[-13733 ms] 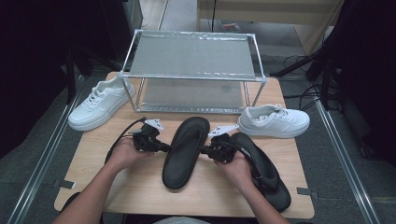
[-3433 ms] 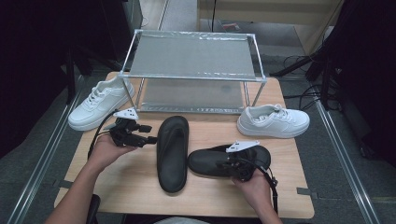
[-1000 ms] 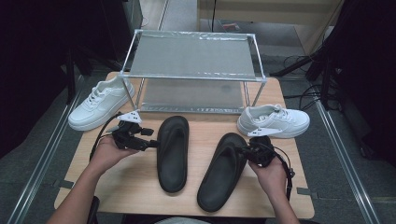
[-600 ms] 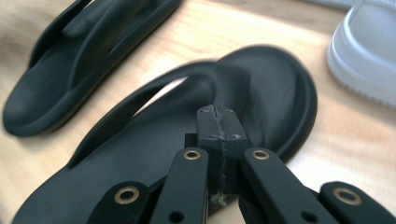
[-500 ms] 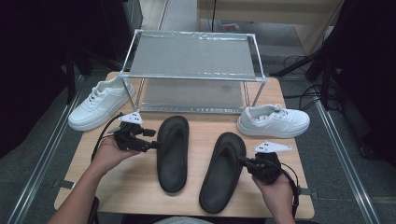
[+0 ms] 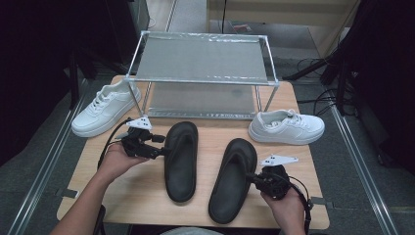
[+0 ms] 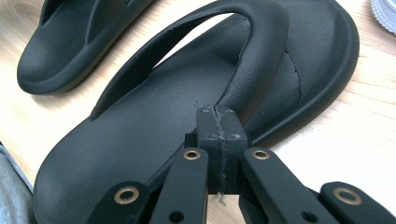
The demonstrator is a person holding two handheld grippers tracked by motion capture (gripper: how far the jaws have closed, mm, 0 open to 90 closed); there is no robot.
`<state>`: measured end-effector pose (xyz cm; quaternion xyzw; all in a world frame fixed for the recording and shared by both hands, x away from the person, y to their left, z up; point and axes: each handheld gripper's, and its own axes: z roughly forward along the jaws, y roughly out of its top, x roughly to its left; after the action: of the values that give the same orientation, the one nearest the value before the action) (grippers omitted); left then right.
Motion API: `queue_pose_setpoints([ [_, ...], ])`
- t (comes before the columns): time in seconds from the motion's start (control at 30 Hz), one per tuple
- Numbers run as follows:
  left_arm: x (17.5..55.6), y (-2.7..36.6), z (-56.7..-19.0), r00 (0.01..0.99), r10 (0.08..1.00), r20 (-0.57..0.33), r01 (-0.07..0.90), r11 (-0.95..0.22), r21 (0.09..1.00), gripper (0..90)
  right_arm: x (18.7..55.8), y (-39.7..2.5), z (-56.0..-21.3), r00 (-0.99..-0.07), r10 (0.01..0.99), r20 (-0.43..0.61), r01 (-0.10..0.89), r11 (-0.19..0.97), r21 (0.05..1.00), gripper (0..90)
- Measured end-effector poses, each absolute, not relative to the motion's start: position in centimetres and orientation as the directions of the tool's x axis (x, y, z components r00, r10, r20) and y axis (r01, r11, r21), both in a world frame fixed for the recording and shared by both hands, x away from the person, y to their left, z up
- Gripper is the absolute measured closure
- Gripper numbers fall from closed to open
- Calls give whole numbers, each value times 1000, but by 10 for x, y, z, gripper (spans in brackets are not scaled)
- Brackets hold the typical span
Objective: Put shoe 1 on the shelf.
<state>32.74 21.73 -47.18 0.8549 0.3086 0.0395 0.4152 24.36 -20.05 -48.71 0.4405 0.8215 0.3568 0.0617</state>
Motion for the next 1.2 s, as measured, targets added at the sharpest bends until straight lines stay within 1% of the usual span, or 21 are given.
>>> queue_pose_setpoints([
  [0.1, 327, 218, -470, 804, 563, -192, 493, -449, 745, 373, 247, -197, -488, -608, 762, 222, 678, 354, 644, 900],
  [0.17, 328, 219, -471, 803, 561, -203, 502, -452, 738, 392, 249, -193, -489, -614, 754, 234, 677, 352, 646, 900],
  [0.4, 329, 219, -474, 803, 555, -218, 512, -455, 728, 405, 259, -189, -490, -621, 745, 243, 674, 351, 650, 900],
  [0.5, 328, 219, -475, 807, 549, -219, 511, -461, 725, 408, 266, -187, -491, -622, 735, 269, 681, 339, 649, 900],
  [0.67, 329, 221, -476, 799, 555, -231, 524, -454, 721, 417, 273, -180, -491, -640, 727, 248, 665, 363, 652, 900],
  [0.9, 327, 224, -477, 800, 557, -222, 517, -454, 725, 417, 287, -170, -490, -667, 708, 231, 649, 399, 648, 900],
  [1.0, 325, 226, -478, 817, 543, -196, 480, -452, 752, 451, 294, -166, -489, -686, 693, 224, 634, 417, 651, 900],
  [1.1, 325, 227, -480, 814, 547, -196, 488, -459, 743, 473, 301, -163, -489, -703, 679, 209, 617, 437, 655, 900],
  [1.2, 324, 227, -482, 816, 544, -195, 487, -467, 738, 495, 308, -157, -491, -711, 679, 184, 613, 470, 635, 900],
])
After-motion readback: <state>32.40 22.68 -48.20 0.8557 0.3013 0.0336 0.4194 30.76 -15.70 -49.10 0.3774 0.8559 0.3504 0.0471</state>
